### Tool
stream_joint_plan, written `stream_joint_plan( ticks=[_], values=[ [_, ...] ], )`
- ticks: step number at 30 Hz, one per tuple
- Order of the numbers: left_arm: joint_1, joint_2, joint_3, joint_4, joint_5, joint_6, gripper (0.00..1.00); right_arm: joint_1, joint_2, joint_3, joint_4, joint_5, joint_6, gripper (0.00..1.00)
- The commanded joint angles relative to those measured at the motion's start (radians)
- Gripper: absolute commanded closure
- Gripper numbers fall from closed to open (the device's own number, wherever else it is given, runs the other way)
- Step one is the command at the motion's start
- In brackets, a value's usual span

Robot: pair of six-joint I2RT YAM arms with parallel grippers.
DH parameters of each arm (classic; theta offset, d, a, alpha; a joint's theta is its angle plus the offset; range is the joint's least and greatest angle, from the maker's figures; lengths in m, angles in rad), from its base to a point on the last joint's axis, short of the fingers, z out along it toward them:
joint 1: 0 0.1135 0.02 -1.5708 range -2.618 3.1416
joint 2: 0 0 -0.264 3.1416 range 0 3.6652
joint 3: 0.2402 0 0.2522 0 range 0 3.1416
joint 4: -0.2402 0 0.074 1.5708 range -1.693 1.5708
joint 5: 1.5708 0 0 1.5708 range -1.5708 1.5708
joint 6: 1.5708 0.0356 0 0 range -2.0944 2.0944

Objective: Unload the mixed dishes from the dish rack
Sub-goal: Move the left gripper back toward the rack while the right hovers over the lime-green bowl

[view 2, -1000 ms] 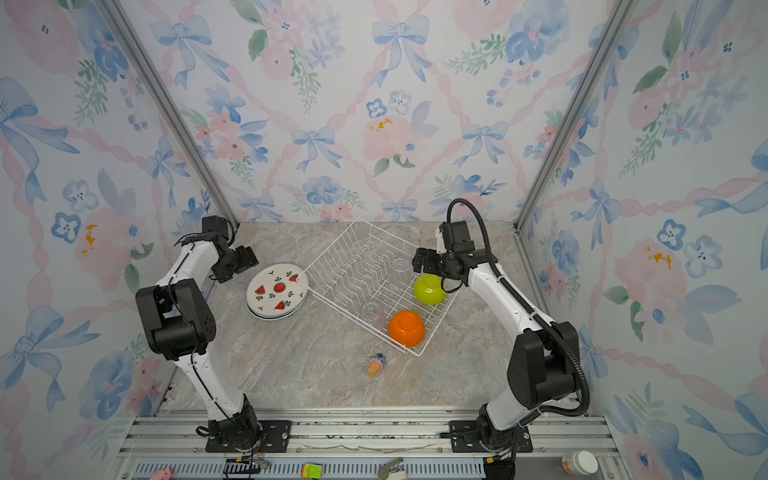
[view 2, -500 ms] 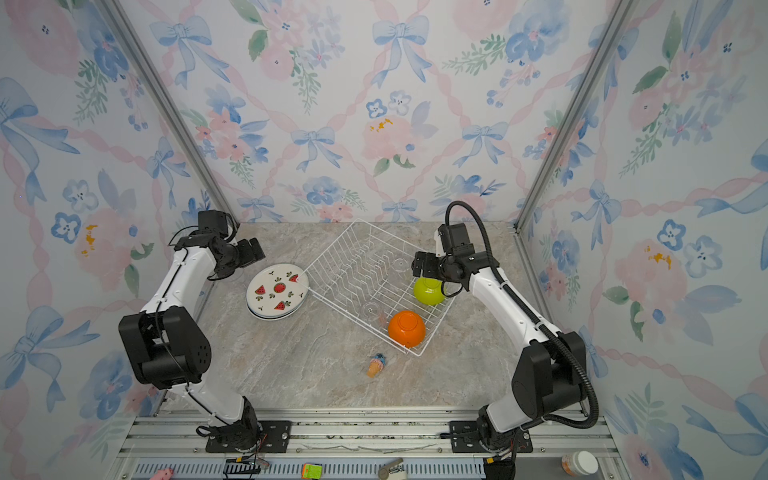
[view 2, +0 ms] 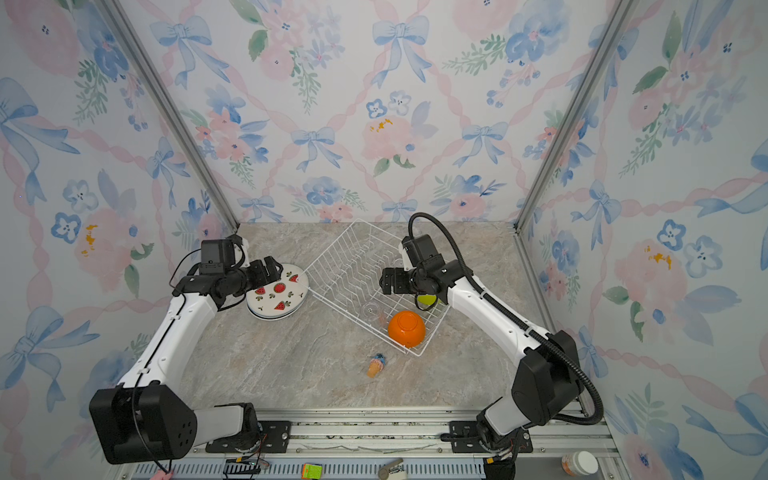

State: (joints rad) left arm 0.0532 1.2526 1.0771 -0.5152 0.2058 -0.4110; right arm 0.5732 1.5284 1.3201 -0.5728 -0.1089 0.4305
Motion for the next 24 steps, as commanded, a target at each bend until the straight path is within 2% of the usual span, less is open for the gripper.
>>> stream_joint_plan(
  ticks=[1,5,8,12,20,24],
  values=[
    [-0.054,-0.063,-0.053,0.131,0.121,-0.032,0.02,0.02,0.017,-0.01,-0.011,0.073,0.025,0.03],
    [-0.165,-0.115,-0.07,0.147,0.165,-0.022,0.02,0.019,0.044,-0.004,0.013,0.143,-0.007,0.03],
    [-0.244,-0.15,-0.071,0.15,0.153,-0.012,0.02,0.014,0.078,0.003,0.029,0.236,-0.025,0.03],
    [-0.319,-0.16,-0.083,0.153,0.116,0.015,0.02,-0.003,0.121,0.05,0.041,0.272,-0.039,0.03],
    [-0.341,-0.152,-0.079,0.153,0.117,0.02,0.02,-0.061,0.261,0.141,0.111,0.267,-0.019,0.0],
    [-0.34,-0.163,-0.085,0.153,0.094,0.021,0.02,-0.091,0.335,0.19,0.125,0.275,-0.01,0.08]
  ],
)
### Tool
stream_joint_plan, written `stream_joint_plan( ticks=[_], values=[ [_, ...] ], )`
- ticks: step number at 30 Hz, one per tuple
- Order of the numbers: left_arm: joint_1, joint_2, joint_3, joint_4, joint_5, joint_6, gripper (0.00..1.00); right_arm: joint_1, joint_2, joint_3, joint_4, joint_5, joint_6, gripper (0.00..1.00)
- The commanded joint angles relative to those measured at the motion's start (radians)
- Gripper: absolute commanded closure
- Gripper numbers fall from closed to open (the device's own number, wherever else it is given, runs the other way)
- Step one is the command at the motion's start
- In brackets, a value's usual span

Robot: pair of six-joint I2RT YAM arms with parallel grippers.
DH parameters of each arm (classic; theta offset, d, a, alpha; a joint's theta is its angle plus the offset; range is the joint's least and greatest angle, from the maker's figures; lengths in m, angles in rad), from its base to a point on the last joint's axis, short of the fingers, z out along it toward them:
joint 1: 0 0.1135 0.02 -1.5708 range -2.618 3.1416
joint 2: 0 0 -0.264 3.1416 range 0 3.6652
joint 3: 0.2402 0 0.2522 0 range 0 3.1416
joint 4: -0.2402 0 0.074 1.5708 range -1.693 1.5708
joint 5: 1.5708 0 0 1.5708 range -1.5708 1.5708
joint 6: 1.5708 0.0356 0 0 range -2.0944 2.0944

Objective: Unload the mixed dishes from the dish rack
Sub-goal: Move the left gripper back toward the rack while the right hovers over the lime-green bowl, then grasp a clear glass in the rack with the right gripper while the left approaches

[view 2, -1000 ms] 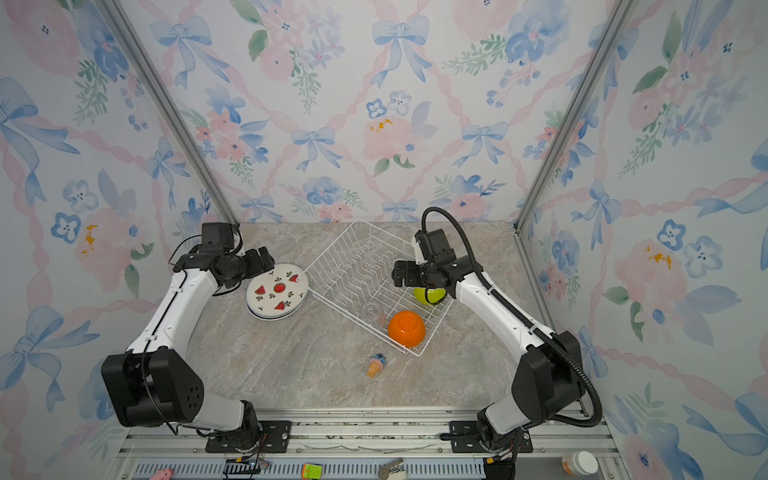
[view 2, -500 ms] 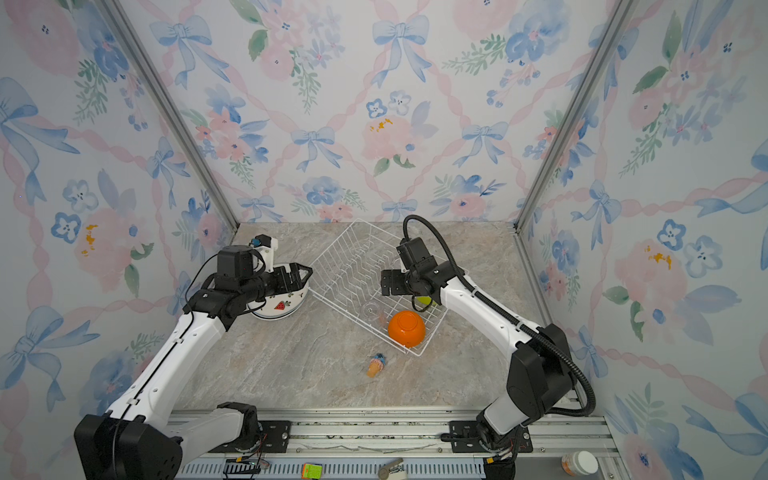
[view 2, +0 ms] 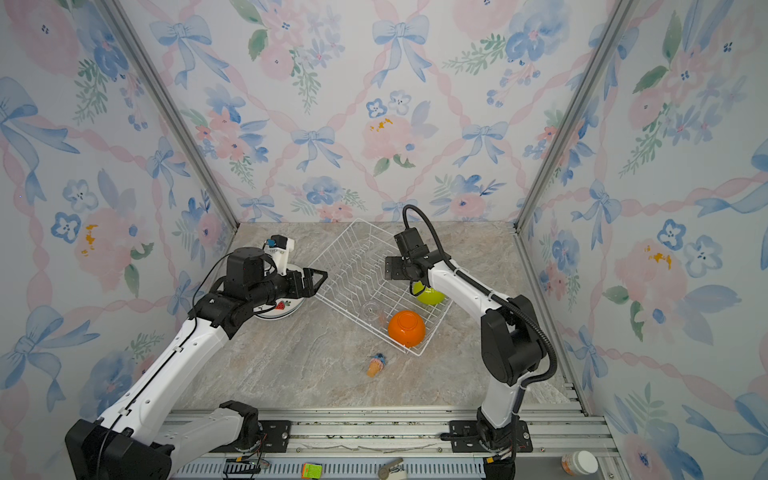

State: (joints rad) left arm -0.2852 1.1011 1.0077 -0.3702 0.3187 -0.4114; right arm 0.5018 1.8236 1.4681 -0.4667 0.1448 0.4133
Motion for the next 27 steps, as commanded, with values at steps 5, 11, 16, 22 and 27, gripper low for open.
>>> stream_joint_plan(
  ticks=[5,11,16,22,27],
  values=[
    [-0.002,-0.006,-0.018,0.009,-0.022,0.02,0.02,-0.029,0.08,0.072,0.045,0.004,0.014,0.11],
    [-0.002,0.005,-0.018,0.008,-0.024,0.02,0.02,-0.026,0.121,0.104,0.056,-0.038,0.022,0.13],
    [-0.002,0.014,-0.018,0.007,-0.024,0.02,0.02,-0.023,0.156,0.131,0.05,-0.02,0.021,0.14],
    [-0.002,0.022,-0.02,0.008,-0.027,0.019,0.02,-0.022,0.186,0.144,0.063,0.003,0.014,0.17],
    [-0.001,0.027,-0.021,0.009,-0.038,0.02,0.02,-0.01,0.198,0.15,0.063,0.024,0.008,0.19]
  ],
)
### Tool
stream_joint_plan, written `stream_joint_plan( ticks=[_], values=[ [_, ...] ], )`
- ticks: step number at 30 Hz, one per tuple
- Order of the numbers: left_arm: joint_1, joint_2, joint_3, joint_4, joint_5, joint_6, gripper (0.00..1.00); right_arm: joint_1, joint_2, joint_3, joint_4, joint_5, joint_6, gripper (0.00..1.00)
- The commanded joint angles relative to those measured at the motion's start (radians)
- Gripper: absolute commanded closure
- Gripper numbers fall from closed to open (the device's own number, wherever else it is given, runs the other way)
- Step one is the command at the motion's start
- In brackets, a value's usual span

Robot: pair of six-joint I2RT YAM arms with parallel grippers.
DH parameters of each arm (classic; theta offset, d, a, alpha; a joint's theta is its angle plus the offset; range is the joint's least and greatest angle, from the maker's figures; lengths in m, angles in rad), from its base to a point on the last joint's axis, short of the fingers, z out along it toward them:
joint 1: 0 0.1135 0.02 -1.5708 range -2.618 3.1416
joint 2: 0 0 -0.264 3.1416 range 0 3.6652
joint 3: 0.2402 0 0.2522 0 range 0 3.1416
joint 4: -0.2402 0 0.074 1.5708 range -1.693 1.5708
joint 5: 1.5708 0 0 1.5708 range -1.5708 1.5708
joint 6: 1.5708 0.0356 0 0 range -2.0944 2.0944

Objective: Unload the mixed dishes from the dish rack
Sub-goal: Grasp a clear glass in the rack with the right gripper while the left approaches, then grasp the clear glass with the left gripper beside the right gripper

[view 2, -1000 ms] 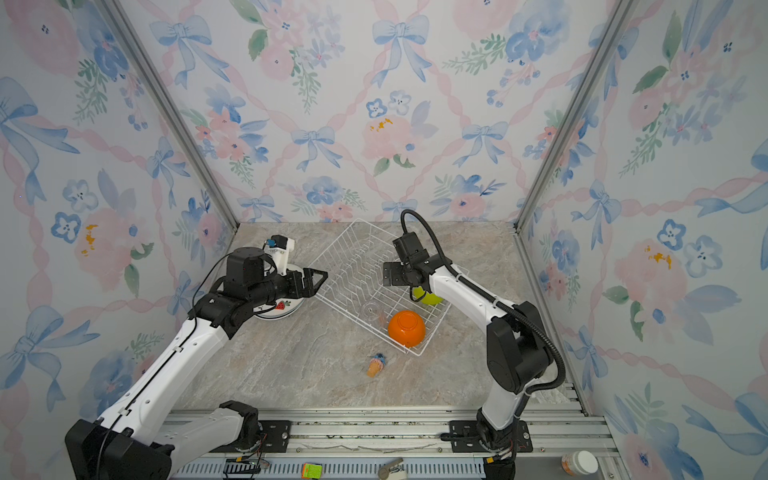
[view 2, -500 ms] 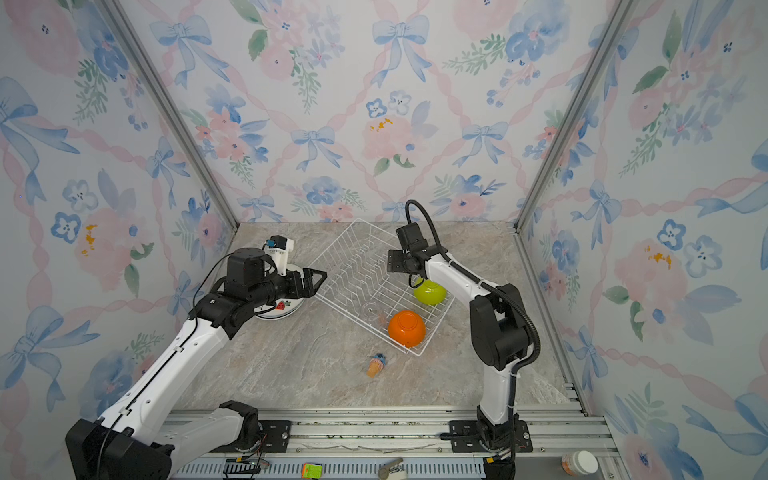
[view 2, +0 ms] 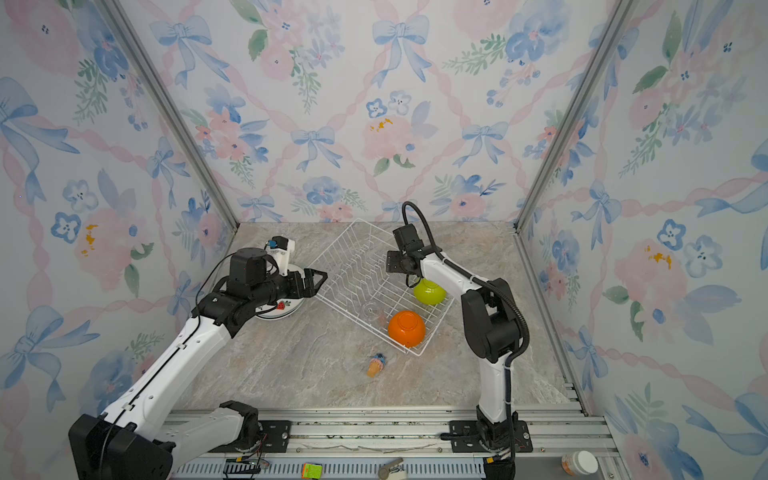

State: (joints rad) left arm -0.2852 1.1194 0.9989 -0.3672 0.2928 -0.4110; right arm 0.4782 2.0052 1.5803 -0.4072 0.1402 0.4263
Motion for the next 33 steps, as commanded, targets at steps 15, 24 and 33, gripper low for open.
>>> stream_joint_plan(
  ticks=[15,24,33],
  values=[
    [-0.006,0.01,-0.011,0.007,0.018,-0.028,0.02,0.014,-0.063,-0.022,0.028,0.015,0.017,0.32],
    [-0.048,-0.051,-0.021,0.064,-0.042,-0.204,0.02,-0.007,-0.239,-0.095,0.073,-0.062,0.064,0.37],
    [-0.177,-0.107,-0.218,0.506,-0.145,-0.265,0.02,-0.039,-0.404,-0.138,0.093,-0.226,0.133,0.37]
  ],
)
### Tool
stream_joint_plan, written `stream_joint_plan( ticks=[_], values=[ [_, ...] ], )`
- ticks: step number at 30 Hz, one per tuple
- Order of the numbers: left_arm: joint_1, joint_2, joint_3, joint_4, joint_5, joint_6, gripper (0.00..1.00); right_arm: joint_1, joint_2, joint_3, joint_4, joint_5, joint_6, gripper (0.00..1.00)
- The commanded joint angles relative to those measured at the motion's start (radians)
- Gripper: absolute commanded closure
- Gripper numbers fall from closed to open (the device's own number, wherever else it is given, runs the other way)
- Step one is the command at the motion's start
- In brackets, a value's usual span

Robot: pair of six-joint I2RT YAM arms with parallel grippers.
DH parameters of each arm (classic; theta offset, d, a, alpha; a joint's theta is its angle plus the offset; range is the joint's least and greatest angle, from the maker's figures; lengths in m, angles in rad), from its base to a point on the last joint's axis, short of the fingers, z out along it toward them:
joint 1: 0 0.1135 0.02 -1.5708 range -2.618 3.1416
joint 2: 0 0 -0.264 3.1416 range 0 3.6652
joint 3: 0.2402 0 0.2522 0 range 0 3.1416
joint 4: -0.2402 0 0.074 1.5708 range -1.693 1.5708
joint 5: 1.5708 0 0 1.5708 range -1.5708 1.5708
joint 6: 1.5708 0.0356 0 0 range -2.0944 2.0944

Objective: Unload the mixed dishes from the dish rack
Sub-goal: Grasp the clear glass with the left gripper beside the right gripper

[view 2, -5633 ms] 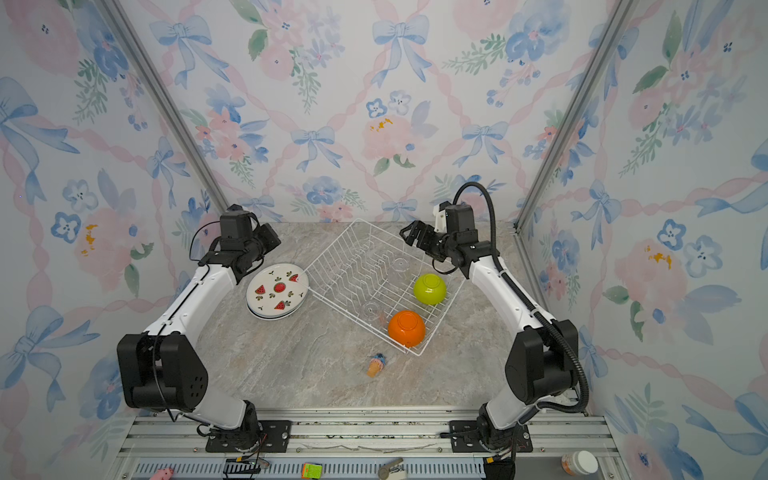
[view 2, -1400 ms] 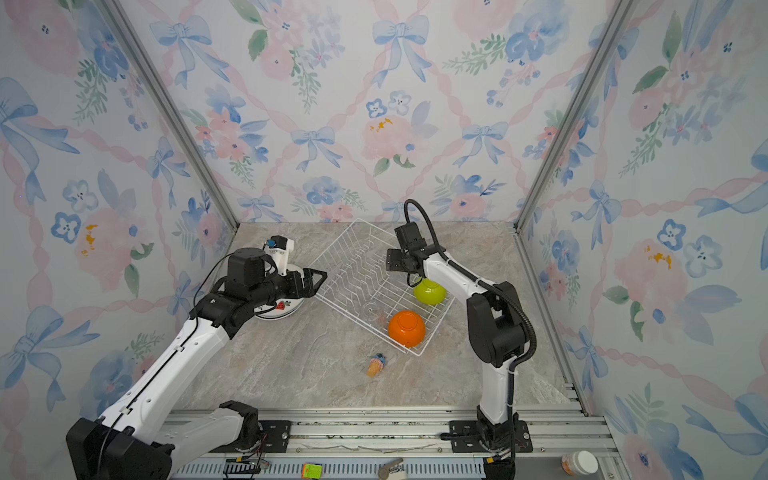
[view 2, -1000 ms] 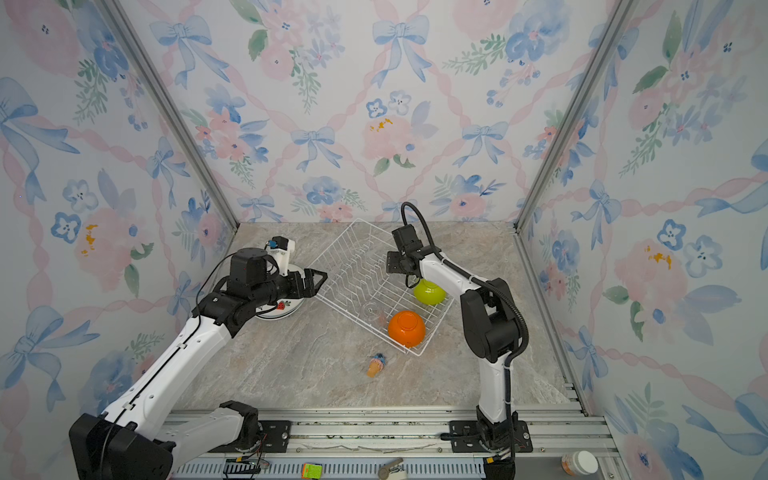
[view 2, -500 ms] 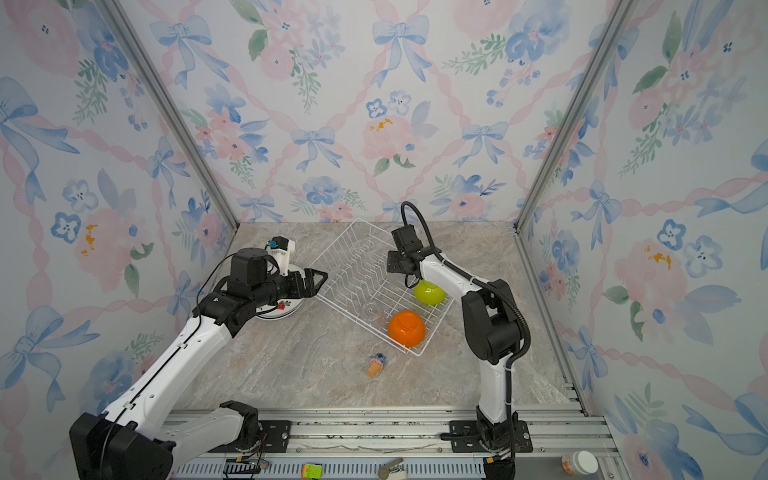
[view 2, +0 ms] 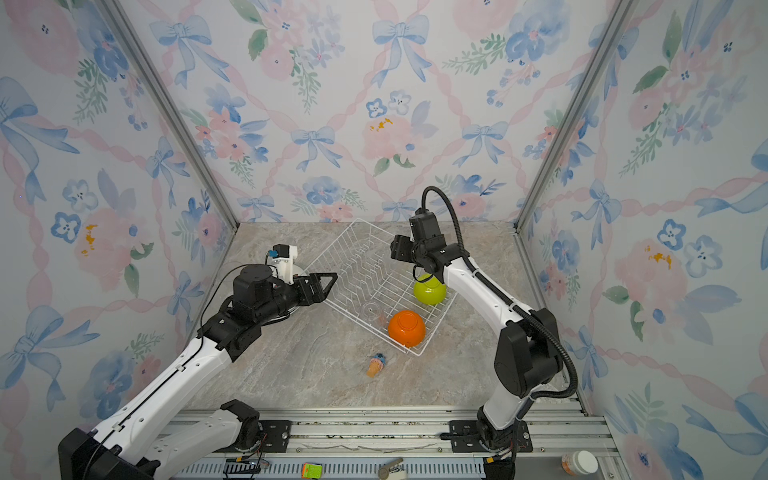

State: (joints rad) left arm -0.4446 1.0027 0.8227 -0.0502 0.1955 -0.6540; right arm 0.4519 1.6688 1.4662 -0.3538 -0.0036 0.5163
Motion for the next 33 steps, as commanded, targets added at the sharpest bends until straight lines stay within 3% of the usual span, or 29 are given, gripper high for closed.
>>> stream_joint_plan(
  ticks=[1,5,12,18,33],
  values=[
    [-0.024,0.018,-0.068,0.259,-0.042,-0.026,0.02,-0.016,-0.087,-0.035,0.054,-0.101,0.062,0.37],
    [-0.049,0.075,-0.11,0.422,-0.013,-0.047,0.05,-0.017,-0.149,-0.07,0.09,-0.158,0.102,0.37],
    [-0.106,0.196,-0.024,0.486,0.014,0.018,0.07,-0.005,-0.224,-0.151,0.218,-0.229,0.218,0.36],
    [-0.112,0.304,0.074,0.536,0.108,0.036,0.09,0.012,-0.221,-0.15,0.282,-0.272,0.266,0.35],
    [-0.128,0.492,0.177,0.633,0.199,-0.016,0.19,0.048,-0.212,-0.144,0.36,-0.348,0.343,0.35]
  ],
)
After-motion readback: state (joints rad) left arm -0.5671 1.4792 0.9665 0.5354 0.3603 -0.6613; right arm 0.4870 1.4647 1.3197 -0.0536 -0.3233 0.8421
